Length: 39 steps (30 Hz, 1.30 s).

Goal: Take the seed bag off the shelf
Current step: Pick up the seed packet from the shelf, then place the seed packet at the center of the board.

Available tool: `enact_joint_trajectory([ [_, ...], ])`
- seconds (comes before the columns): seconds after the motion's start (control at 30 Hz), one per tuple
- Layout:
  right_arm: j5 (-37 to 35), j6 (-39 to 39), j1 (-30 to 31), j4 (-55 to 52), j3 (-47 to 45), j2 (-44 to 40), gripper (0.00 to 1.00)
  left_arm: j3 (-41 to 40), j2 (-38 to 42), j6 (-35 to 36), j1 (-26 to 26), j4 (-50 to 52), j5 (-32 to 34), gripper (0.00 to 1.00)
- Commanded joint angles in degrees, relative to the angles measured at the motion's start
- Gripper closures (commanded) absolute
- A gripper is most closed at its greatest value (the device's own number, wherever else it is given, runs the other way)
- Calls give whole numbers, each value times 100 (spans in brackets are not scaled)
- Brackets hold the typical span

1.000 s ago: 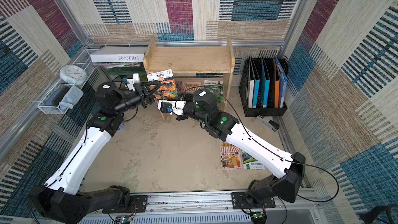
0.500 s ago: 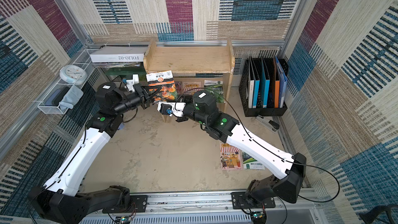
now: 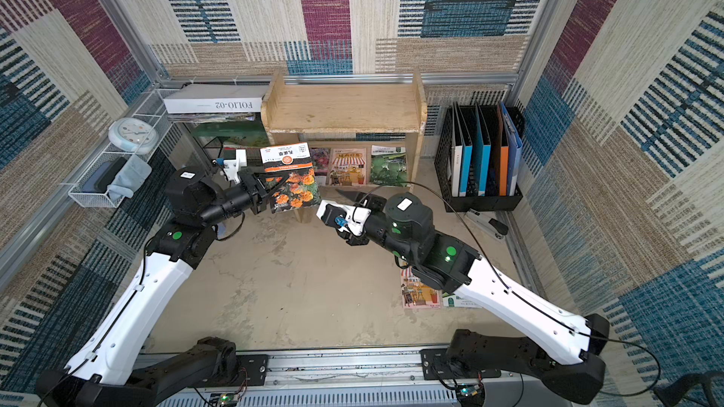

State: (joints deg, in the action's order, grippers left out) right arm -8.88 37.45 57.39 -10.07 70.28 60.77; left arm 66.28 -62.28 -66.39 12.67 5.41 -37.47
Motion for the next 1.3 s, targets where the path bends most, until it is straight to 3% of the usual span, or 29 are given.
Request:
enact_joint_trajectory([
  [0.0, -635, -929, 17, -195, -269, -448, 48, -291, 292, 319, 117, 153, -102, 100],
  [0.1, -1310, -1359, 18, -527, -275, -543, 48, -732, 551, 411, 529, 153, 48, 100],
  [0.27, -2099, -2065, 18, -1025, -155, -271, 48, -1510, 648, 668, 1786, 54, 771, 100],
  [0.47, -2284, -3227, 17, -1008, -428, -471, 48, -2475, 187, 441, 3032, -1284, 1490, 100],
  [0.63, -2337, -3889, 14, -1158, -627, -609, 48, -2745, -540, 592, 3839, -2146, 2210, 100],
  [0.8, -2307, -4161, 16, -1327, -737, -445, 48, -3045, -1536, 418, 4304, -3388, 2827, 100],
  [0.97, -2211, -4387, 18, -1193, -1012, -614, 48, -3385, -1832, 609, 4745, -3753, 4122, 100],
  [1.1, -2188, -4491, 14, -1196, -1195, -703, 47, -3243, -2330, 584, 4847, -3986, 4142, 100],
  [1.27, -2222, -4531, 18, -1208, -1362, -742, 47, -3230, -3339, 80, 5024, -5076, 4167, 100],
])
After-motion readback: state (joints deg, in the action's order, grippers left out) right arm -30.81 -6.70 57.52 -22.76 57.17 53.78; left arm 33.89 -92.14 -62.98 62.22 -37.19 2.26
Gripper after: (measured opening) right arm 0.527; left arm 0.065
